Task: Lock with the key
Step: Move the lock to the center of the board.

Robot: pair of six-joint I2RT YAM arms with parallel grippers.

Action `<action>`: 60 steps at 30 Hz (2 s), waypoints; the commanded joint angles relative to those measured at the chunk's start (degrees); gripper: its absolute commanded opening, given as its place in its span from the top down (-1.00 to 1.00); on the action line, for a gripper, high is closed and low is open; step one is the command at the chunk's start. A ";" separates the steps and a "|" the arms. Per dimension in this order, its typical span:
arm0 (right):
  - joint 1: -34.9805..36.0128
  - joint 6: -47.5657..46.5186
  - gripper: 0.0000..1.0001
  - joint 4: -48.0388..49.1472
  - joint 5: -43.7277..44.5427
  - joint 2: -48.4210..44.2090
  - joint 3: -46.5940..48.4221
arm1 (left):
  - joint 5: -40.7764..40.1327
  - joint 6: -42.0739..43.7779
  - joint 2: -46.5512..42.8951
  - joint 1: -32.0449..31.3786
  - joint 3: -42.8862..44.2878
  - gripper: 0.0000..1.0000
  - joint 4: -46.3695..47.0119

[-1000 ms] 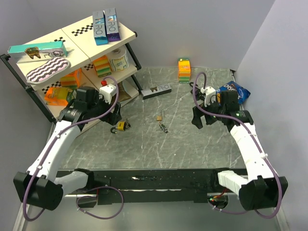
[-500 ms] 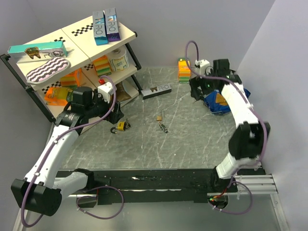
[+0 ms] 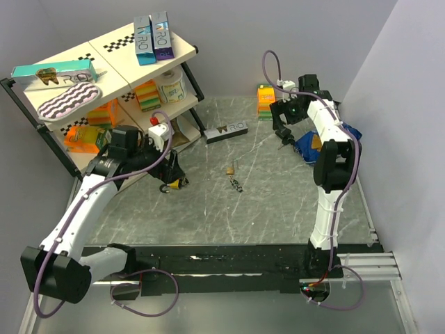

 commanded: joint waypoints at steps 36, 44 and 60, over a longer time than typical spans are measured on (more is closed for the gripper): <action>-2.55 0.50 -0.99 -8.98 4.59 21.21 20.78 | 15.67 3.03 2.22 -0.17 3.52 -0.93 -5.05; -2.64 1.63 -0.97 -14.26 -1.74 22.44 19.38 | 14.61 3.91 1.51 -0.09 4.84 -0.93 -6.64; -1.50 7.00 0.06 -9.60 1.51 14.98 6.72 | 14.78 3.64 1.78 0.00 5.19 -0.93 -6.37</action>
